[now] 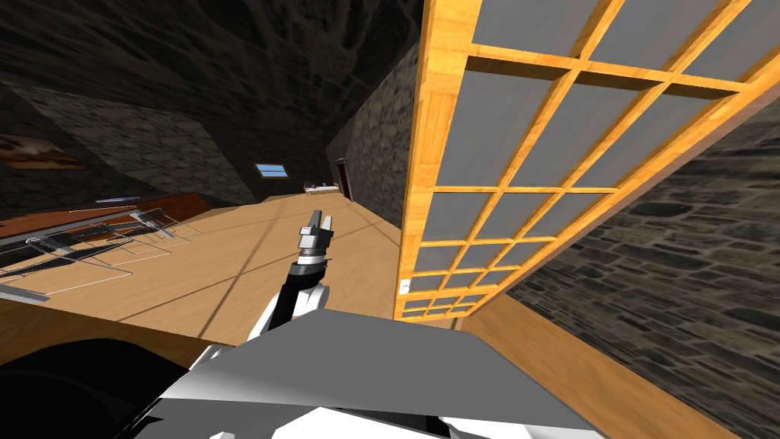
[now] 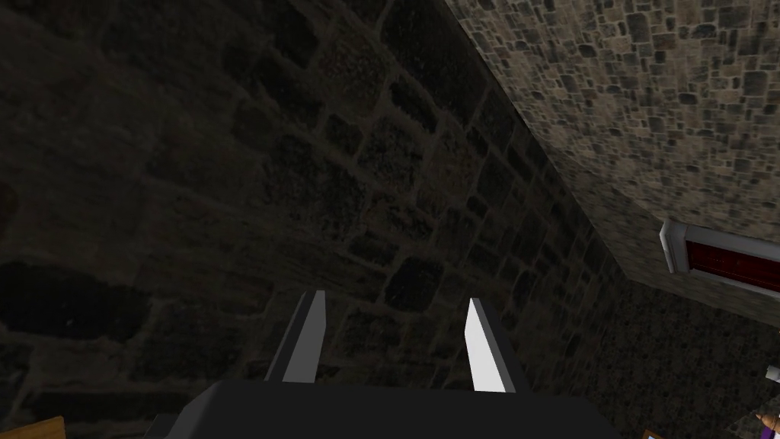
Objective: Push the door open
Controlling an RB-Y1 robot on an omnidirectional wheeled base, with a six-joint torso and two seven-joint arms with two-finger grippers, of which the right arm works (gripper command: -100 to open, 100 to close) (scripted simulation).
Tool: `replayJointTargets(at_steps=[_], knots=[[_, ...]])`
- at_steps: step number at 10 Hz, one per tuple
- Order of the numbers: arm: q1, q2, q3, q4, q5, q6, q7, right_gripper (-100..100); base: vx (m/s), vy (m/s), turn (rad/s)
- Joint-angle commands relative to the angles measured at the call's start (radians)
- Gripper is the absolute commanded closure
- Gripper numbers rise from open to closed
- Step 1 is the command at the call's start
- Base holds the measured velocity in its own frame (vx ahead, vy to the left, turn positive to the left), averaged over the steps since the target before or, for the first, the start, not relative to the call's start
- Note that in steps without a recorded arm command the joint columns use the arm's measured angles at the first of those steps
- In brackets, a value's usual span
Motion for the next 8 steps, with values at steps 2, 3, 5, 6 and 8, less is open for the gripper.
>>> replayJointTargets(at_steps=[2, 3, 5, 6, 8], knots=[[0.005, 0.009, 0.004, -0.016, 0.001, 0.015, 0.000, -100, 0.208, 0.065, 0.013], [0.008, 0.021, 0.005, -0.022, 0.001, 0.021, 0.000, -100, 0.167, 0.102, 0.021], [0.011, 0.060, 0.007, -0.034, 0.001, 0.032, -0.001, -100, 0.139, 0.108, 0.018], [0.012, 0.074, 0.008, -0.036, 0.001, 0.034, -0.001, -100, 0.100, 0.130, 0.010], [0.011, 0.064, 0.008, -0.034, 0.001, 0.032, -0.001, 100, 0.017, 0.025, -0.003]])
